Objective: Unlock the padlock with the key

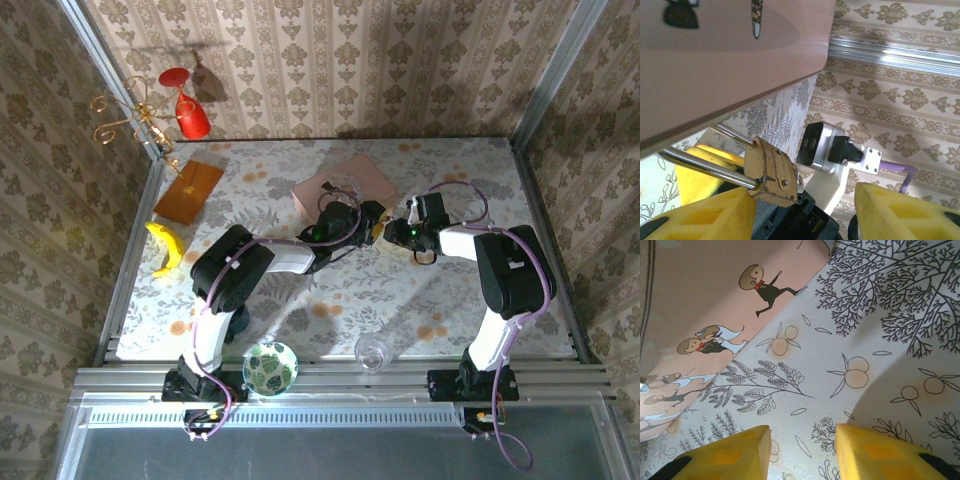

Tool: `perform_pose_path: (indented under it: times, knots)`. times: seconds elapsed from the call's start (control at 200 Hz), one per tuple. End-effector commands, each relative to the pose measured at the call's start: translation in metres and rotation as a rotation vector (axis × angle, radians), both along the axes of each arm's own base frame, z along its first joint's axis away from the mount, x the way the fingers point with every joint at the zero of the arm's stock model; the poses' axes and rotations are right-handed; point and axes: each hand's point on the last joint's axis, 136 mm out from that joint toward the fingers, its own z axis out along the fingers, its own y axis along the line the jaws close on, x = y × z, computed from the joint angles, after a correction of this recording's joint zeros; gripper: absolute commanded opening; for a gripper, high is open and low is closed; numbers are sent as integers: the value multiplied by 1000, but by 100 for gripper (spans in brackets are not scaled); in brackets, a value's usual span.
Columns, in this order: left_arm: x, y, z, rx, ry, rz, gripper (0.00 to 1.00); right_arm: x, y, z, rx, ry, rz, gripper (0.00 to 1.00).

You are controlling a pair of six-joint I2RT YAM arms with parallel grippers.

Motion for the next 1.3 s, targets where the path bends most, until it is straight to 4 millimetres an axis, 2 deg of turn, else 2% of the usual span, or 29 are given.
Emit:
perform_pose_path:
  times: [0.0, 0.165, 0.2, 0.225, 0.485, 0.605, 0.66, 0.7, 0.775, 0.97, 1.135, 1.221, 1.296]
  knots:
    - [-71, 62, -184, 367, 535, 40, 58, 2, -12, 0, -65, 14, -29, 40]
    - [-78, 63, -192, 377, 551, 33, 61, 7, -17, 1, -73, 18, -48, 40]
    - [-79, 63, -192, 379, 552, 32, 69, 8, -17, 2, -79, 17, -51, 40]
    - [-79, 64, -193, 383, 551, 31, 72, 8, -19, 2, -84, 20, -57, 40]
    - [-79, 62, -197, 428, 536, 28, 72, 3, -20, 3, -92, 19, -58, 40]
    - [-85, 74, -204, 487, 539, 30, 72, 0, -24, 8, -110, 9, -52, 40]
    - [-87, 82, -204, 516, 514, 35, 76, 0, -25, 16, -113, -18, -41, 40]
    - [-89, 89, -205, 544, 500, 39, 87, 2, -25, 22, -104, -40, -35, 41]
    - [-90, 97, -203, 596, 473, 32, 100, 10, -24, 32, -46, -77, -26, 42]
    - [-84, 105, -194, 662, 417, 37, 100, 39, -15, 37, 37, -85, -16, 40]
    - [-81, 119, -190, 724, 380, 43, 100, 58, -6, 37, 84, -87, -14, 28]
    - [-72, 123, -187, 740, 341, 41, 100, 63, 1, 34, 104, -78, -4, 20]
    - [-62, 124, -183, 759, 301, 22, 100, 65, 10, 29, 112, -69, 12, 17]
